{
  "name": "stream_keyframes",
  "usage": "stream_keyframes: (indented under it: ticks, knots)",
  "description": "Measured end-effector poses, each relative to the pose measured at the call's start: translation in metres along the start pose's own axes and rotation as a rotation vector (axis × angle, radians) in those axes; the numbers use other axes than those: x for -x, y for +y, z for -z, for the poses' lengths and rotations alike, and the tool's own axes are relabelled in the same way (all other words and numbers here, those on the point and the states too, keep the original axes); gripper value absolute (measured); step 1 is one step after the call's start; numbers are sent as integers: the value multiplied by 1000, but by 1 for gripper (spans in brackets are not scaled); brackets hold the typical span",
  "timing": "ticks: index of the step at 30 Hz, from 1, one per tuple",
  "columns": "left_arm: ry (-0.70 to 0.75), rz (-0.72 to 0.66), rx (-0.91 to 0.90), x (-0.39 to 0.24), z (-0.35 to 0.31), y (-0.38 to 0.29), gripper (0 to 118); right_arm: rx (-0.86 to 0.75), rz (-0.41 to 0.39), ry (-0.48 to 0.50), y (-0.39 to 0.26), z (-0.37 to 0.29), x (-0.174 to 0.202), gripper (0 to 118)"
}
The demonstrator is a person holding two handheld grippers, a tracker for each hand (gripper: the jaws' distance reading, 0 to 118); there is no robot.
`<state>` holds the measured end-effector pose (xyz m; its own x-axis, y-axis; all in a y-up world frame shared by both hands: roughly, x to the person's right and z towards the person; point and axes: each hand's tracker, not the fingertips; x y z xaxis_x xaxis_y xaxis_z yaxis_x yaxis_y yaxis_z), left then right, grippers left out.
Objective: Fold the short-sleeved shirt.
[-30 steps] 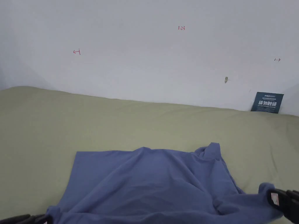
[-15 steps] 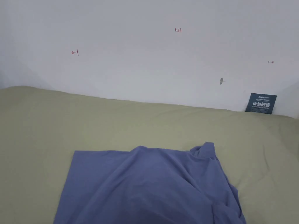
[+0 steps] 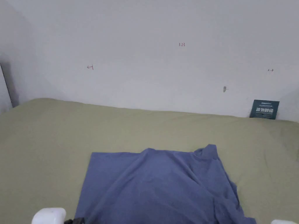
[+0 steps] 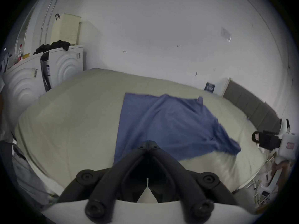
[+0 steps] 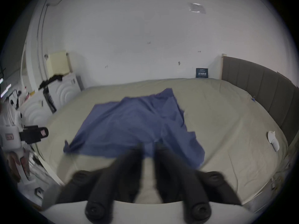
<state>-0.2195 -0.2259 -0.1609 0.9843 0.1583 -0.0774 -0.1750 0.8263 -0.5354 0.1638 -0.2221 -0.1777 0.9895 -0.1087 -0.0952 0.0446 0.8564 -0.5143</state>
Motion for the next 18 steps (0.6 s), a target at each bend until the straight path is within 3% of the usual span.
stream_keyframes:
  ticks: [3,7,10,12,13,15,16,18]
  knots:
    - [14,59,97,-1,-8,-35,0,41,-56,9,-28,-8,11,1]
    - [65,51,173,5,-9,-71,0,113,22,66,-51,-12,9,1]
    - [61,-40,195,15,0,-76,0,127,18,64,-55,-12,6,1]
    - [81,-25,158,16,8,-71,0,122,20,50,-51,-13,3,1]
    - [103,6,130,16,13,-67,9,122,24,52,-48,-13,1,1]
    - [110,50,123,17,29,-59,60,118,39,55,-41,-12,-5,1]
    - [110,60,127,17,36,-55,75,118,41,57,-38,-12,-7,1]
    - [92,81,113,19,54,-48,78,109,51,58,-32,-14,-13,2]
